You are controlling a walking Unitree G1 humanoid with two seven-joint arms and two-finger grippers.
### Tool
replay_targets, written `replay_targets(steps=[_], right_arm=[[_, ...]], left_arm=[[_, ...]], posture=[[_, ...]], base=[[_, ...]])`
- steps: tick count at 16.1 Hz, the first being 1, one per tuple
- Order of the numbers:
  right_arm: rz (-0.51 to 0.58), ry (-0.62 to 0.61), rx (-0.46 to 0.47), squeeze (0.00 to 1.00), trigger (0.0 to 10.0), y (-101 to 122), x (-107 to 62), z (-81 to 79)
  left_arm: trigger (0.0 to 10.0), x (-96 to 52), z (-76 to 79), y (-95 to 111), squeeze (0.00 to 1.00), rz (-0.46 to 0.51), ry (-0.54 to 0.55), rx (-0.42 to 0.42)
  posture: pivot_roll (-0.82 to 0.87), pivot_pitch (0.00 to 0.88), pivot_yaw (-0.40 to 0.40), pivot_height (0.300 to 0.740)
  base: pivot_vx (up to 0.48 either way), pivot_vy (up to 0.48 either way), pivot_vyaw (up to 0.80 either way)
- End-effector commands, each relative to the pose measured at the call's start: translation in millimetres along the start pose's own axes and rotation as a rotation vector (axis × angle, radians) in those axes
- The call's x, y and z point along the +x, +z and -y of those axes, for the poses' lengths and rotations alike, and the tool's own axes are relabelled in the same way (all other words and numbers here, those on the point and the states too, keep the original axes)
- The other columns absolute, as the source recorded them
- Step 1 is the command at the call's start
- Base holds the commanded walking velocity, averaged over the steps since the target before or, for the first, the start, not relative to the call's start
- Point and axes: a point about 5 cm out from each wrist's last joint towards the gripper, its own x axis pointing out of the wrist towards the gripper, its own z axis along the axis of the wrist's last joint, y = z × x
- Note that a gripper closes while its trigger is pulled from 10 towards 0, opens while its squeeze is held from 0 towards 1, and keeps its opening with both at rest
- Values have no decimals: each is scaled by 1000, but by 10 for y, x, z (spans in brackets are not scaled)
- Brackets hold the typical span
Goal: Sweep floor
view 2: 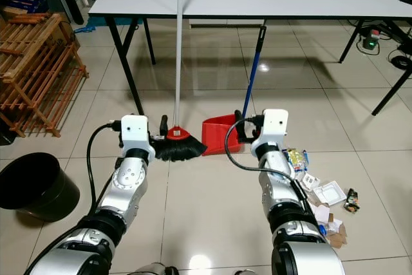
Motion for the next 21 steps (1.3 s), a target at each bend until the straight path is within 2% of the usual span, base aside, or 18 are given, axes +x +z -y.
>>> replay_targets(steps=[1, 7, 11, 21], right_arm=[[-6, -9, 2, 0, 10000, -38, -26, 15], [-60, 0, 2, 0, 10000, -206, -113, -24], [-76, 23, -14, 0, 10000, -227, -109, -72], [-94, 25, -14, 0, 10000, -239, -102, -69]], left_arm=[[10000, -31, -16, -43, 0, -7, 15, 3], [10000, -104, -30, -178, 0, -58, 26, 28], [10000, -98, -24, -175, 0, -60, 29, 34], [10000, -77, -23, -158, 0, -58, 24, 45]], posture=[[33, 60, 5, 740], [36, 60, 5, 740], [39, 61, 5, 740], [37, 48, 13, 740]], base=[[0, 0, 0], [41, 0, 0], [382, 0, 0], [445, 0, 0]])
